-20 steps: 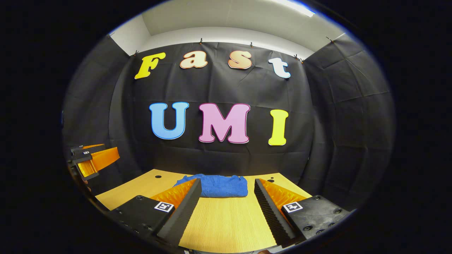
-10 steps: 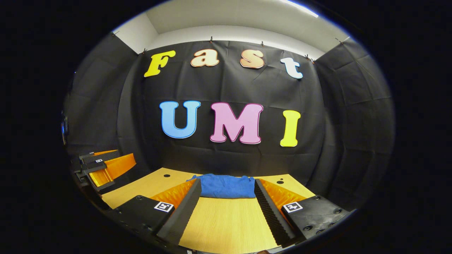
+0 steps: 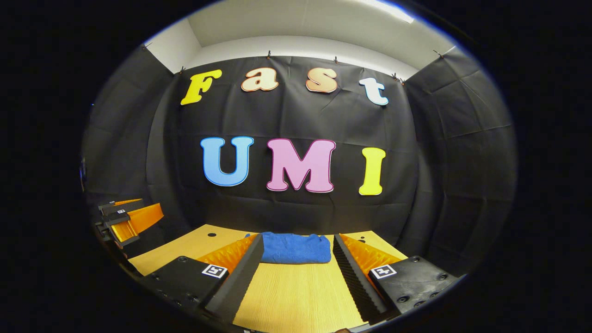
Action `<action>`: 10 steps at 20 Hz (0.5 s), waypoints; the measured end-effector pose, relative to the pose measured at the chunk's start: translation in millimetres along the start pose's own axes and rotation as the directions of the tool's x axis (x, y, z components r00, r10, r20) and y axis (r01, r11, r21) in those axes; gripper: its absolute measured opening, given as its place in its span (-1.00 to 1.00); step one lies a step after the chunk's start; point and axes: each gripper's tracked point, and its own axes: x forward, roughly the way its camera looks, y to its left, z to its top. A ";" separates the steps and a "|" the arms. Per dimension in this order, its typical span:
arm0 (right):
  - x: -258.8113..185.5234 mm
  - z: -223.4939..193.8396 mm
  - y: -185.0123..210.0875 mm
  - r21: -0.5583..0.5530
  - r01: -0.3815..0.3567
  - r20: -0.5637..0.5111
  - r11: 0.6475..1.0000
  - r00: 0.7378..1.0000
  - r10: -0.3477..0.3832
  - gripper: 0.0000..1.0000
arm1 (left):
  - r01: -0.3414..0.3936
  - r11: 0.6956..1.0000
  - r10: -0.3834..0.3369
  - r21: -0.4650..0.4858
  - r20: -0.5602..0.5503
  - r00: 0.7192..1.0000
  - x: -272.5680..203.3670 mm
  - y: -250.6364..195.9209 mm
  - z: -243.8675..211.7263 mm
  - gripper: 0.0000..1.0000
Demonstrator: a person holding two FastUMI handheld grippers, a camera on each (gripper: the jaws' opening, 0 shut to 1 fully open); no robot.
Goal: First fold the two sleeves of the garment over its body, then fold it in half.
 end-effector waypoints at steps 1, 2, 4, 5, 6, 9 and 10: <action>0.1 -0.1 0.5 0.001 0.000 0.001 1.000 1.000 0.000 0.92 | 0.000 1.000 0.000 0.009 0.003 1.000 -1.1 0.2 0.5 0.61; 1.4 -0.4 1.5 0.004 -0.002 0.003 1.000 1.000 0.002 0.92 | 0.000 1.000 0.000 0.014 0.003 1.000 -2.4 0.8 0.7 0.61; 2.9 1.5 5.1 0.005 -0.006 0.007 1.000 1.000 0.006 0.91 | 0.004 1.000 -0.004 0.014 0.001 1.000 -4.3 0.3 0.1 0.61; 4.5 3.3 6.7 0.006 -0.010 0.012 1.000 1.000 0.010 0.91 | 0.004 1.000 -0.004 0.014 -0.003 1.000 -4.5 0.2 0.3 0.61; 6.0 5.7 8.2 0.008 -0.015 0.022 1.000 1.000 0.015 0.83 | 0.003 1.000 -0.003 0.011 -0.006 1.000 -4.3 0.5 0.8 0.61; 9.9 9.6 10.6 0.013 -0.029 0.046 1.000 0.999 0.028 0.92 | 0.014 1.000 -0.014 0.003 -0.019 1.000 -6.8 -4.8 4.5 0.61; 12.3 9.1 11.5 0.020 -0.034 0.048 0.999 0.998 0.033 0.92 | 0.012 1.000 -0.012 0.008 -0.016 1.000 -7.7 -5.6 6.7 0.61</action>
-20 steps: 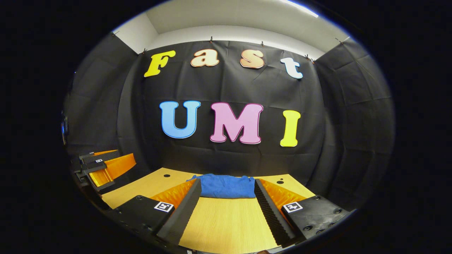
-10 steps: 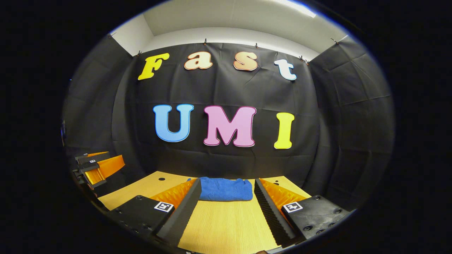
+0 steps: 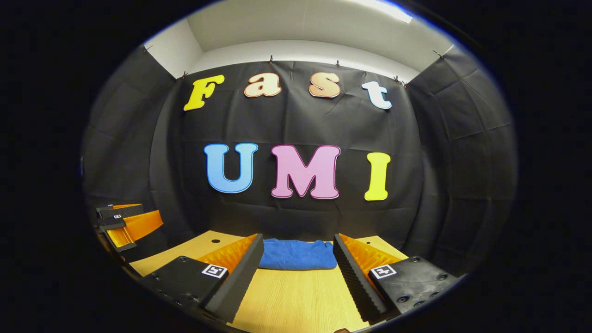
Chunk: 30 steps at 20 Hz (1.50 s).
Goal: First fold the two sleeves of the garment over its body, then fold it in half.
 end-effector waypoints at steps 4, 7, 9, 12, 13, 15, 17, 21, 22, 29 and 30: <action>6.7 -6.9 4.1 0.018 -0.024 -0.022 1.000 0.999 0.025 0.92 | -0.029 1.000 0.028 0.010 0.015 0.999 -5.2 -1.7 7.8 0.61; 11.9 -13.0 7.3 -0.013 -0.046 -0.053 0.999 0.998 0.045 0.92 | -0.056 0.998 0.056 0.000 0.023 0.998 -9.2 -1.6 13.4 0.61; 15.5 -16.5 14.9 -0.015 -0.072 -0.074 0.997 0.995 0.071 0.92 | -0.084 0.996 0.084 -0.012 0.032 0.996 -12.6 3.2 18.5 0.61; 27.4 -13.9 25.0 -0.029 -0.106 -0.078 0.994 0.992 0.103 0.91 | -0.132 0.991 0.133 -0.024 0.030 0.991 -15.8 14.5 18.8 0.62; 29.6 -14.1 29.1 -0.035 -0.119 -0.078 0.992 0.990 0.116 0.92 | -0.146 0.989 0.147 -0.024 0.028 0.989 -17.0 17.6 19.2 0.62; 36.2 -12.5 36.9 -0.029 -0.142 -0.082 0.990 0.987 0.139 0.92 | -0.172 0.985 0.173 -0.023 0.029 0.985 -20.0 25.9 20.9 0.62; 40.9 -11.0 46.1 -0.025 -0.163 -0.087 0.986 0.983 0.160 0.92 | -0.188 0.982 0.189 -0.020 0.035 0.981 -22.2 30.8 23.1 0.63; 51.3 -9.4 63.8 -0.041 -0.213 -0.093 0.976 0.974 0.208 0.92 | -0.218 0.976 0.218 0.000 0.052 0.974 -25.6 40.0 30.9 0.62; 52.7 -8.1 69.1 -0.047 -0.224 -0.092 0.974 0.971 0.219 0.92 | -0.221 0.975 0.221 0.005 0.059 0.974 -26.3 41.1 32.1 0.62; 59.2 -0.2 93.9 -0.073 -0.272 -0.075 0.959 0.961 0.267 0.92 | -0.229 0.973 0.227 0.016 0.075 0.971 -32.9 43.3 37.2 0.62; 59.8 0.7 97.0 -0.069 -0.279 -0.072 0.958 0.959 0.274 0.92 | -0.229 0.973 0.227 0.015 0.076 0.971 -32.9 43.9 36.0 0.63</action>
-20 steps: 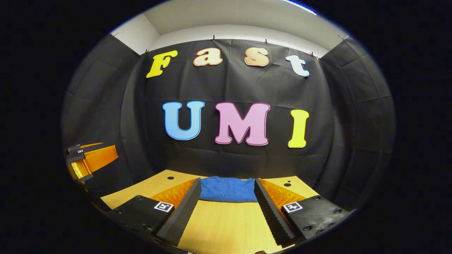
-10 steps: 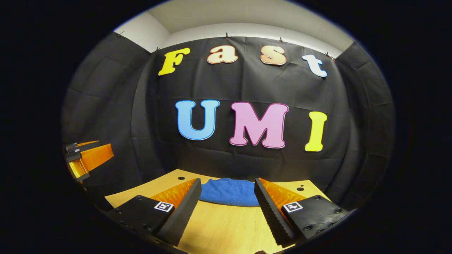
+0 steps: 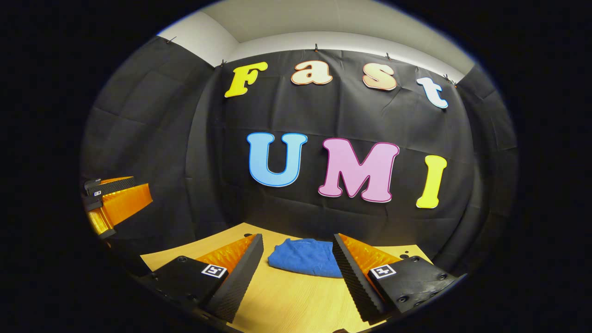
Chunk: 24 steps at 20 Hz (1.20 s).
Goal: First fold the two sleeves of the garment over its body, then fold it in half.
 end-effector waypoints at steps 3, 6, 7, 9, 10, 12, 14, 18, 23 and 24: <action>3.3 5.4 1.6 0.007 -0.008 0.018 1.000 1.000 0.008 0.92 | 0.000 1.000 0.000 -0.008 -0.009 1.000 3.7 -1.7 -0.7 0.60; 10.4 6.0 1.9 0.005 -0.026 0.021 1.000 0.999 0.026 0.92 | -0.002 1.000 0.001 -0.024 -0.016 1.000 3.4 -3.4 -0.9 0.62; 10.4 4.9 1.4 0.009 -0.027 0.017 1.000 0.999 0.027 0.92 | -0.008 1.000 0.008 -0.026 -0.021 1.000 4.6 -2.8 -1.8 0.60; 12.3 6.0 3.6 0.032 -0.033 0.019 0.999 0.999 0.032 0.91 | -0.021 0.999 0.021 -0.029 -0.028 0.999 4.5 -1.6 -4.3 0.62; 13.2 4.7 4.4 0.034 -0.036 0.015 0.999 0.999 0.035 0.83 | -0.022 0.999 0.021 -0.031 -0.032 0.999 4.9 -3.7 -5.0 0.62; 13.3 -0.8 2.8 0.034 -0.042 0.004 0.999 0.999 0.041 0.92 | -0.031 0.999 0.030 -0.030 -0.033 0.999 5.6 -3.6 -5.1 0.62; 16.3 1.7 4.3 0.032 -0.050 0.009 0.998 0.999 0.050 0.92 | -0.033 0.999 0.032 -0.024 -0.028 0.999 6.1 -5.5 -2.9 0.62; 19.3 3.0 2.6 0.034 -0.056 0.018 0.998 0.998 0.055 0.92 | -0.032 0.999 0.031 -0.016 -0.022 0.999 9.0 -10.3 -0.7 0.62; 18.2 -0.1 -2.1 0.031 -0.050 0.012 0.998 0.999 0.050 0.92 | -0.034 0.999 0.034 -0.014 -0.027 0.999 9.7 -14.3 -2.9 0.62; 18.9 0.0 -4.5 0.032 -0.048 0.013 0.998 0.999 0.047 0.92 | -0.037 0.999 0.037 -0.011 -0.027 0.999 9.9 -14.4 -2.5 0.62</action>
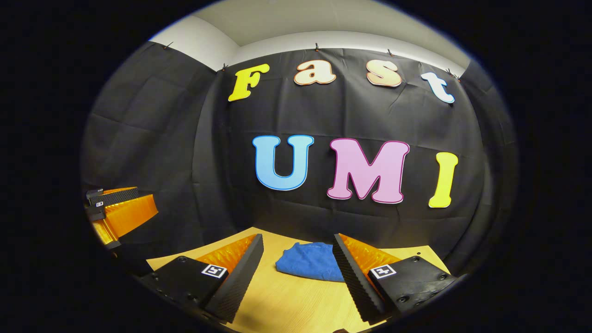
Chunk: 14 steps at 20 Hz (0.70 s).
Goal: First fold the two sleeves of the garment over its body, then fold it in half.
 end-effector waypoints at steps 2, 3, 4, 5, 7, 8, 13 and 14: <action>-0.8 -1.1 -2.7 0.005 0.004 0.000 1.000 1.000 -0.004 0.92 | -0.002 1.000 0.002 0.005 -0.004 1.000 -0.8 -2.2 -0.8 0.62; -1.4 -1.9 -3.6 0.007 0.005 -0.001 1.000 1.000 -0.005 0.92 | -0.001 1.000 0.001 0.006 -0.007 1.000 -0.9 -3.3 -1.4 0.62; -1.6 -3.8 -5.2 0.009 0.007 -0.005 1.000 1.000 -0.007 0.92 | 0.001 1.000 -0.001 0.006 -0.012 1.000 -2.2 -4.5 -3.0 0.62; -3.6 -4.1 -5.6 0.013 0.008 -0.008 1.000 1.000 -0.008 0.92 | 0.005 1.000 -0.005 0.007 -0.016 1.000 -3.2 -5.9 -4.4 0.63; -5.6 -4.5 -7.9 0.017 0.014 -0.009 1.000 1.000 -0.014 0.92 | 0.011 1.000 -0.010 0.013 -0.021 1.000 -4.1 -9.5 -5.4 0.62; -6.0 -5.3 -9.4 0.018 0.016 -0.010 1.000 1.000 -0.016 0.92 | 0.013 1.000 -0.013 0.017 -0.023 1.000 -4.4 -10.3 -6.4 0.62; -11.3 -4.9 -14.6 0.012 0.029 -0.004 1.000 1.000 -0.028 0.92 | 0.030 0.999 -0.030 0.014 -0.021 0.999 -6.5 -16.9 -5.1 0.62; -12.9 -4.7 -15.5 0.012 0.031 -0.001 0.999 1.000 -0.031 0.92 | 0.032 0.999 -0.031 0.013 -0.021 0.999 -6.4 -17.2 -6.5 0.62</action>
